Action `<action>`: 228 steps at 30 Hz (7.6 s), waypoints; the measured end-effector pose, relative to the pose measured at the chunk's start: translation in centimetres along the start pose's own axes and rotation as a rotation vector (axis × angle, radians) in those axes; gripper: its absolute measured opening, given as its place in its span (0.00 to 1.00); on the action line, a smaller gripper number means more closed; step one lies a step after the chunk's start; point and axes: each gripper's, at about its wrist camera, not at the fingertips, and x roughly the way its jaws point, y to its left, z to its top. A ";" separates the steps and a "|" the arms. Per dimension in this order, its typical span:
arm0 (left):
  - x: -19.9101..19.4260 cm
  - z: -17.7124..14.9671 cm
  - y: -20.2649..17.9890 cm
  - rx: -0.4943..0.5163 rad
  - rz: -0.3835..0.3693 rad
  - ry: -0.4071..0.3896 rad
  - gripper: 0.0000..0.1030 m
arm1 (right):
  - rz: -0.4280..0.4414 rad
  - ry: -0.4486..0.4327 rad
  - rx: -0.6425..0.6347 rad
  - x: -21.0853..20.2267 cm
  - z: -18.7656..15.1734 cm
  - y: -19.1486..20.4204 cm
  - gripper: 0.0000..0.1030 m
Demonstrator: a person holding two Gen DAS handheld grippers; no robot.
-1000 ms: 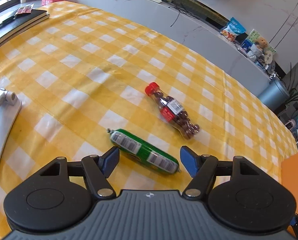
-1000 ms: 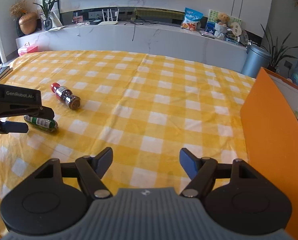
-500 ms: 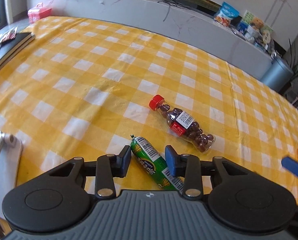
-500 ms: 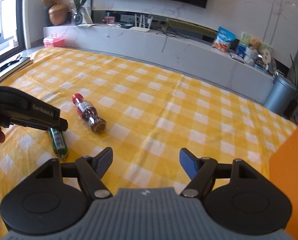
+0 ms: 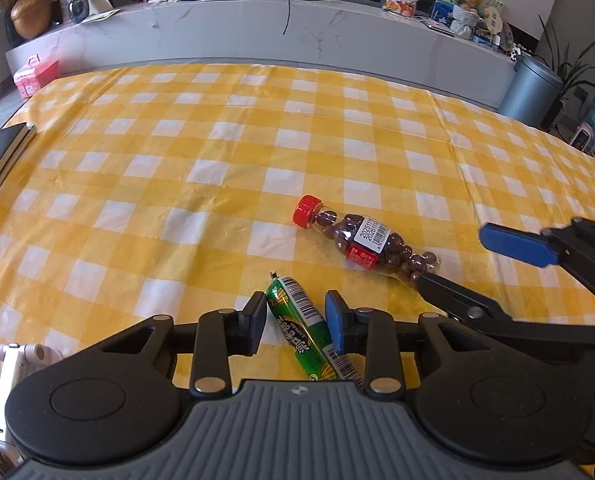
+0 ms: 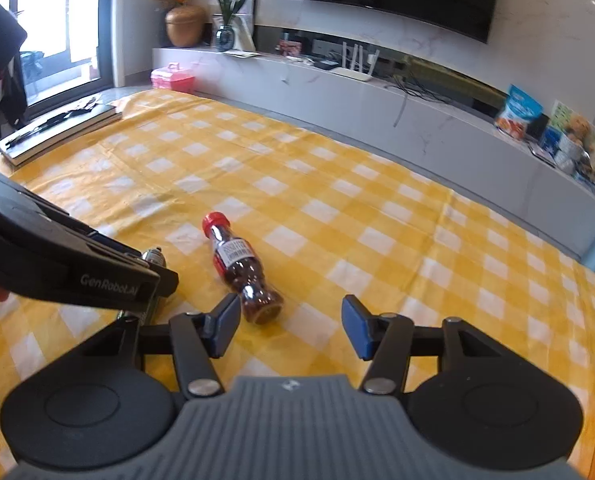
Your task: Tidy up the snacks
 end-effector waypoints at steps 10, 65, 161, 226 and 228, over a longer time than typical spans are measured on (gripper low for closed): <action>-0.2 -0.4 2.1 -0.083 -0.027 0.008 0.40 | 0.066 -0.028 -0.053 2.0 1.2 0.2 0.47; -4.3 -5.4 -6.9 0.156 -0.074 -0.081 0.24 | -0.076 0.125 0.256 -6.8 -6.5 -1.7 0.27; 0.8 1.7 -45.6 0.735 -0.425 0.108 0.26 | -0.407 0.193 0.575 -23.3 -16.6 -33.8 0.27; -22.7 -6.6 -24.9 0.463 -0.368 -0.491 1.00 | -0.420 -0.153 0.330 -39.0 -10.2 -13.9 0.88; -23.1 -7.1 -24.0 0.426 -0.358 -0.514 1.00 | -0.439 -0.185 0.312 -39.2 -10.5 -12.6 0.91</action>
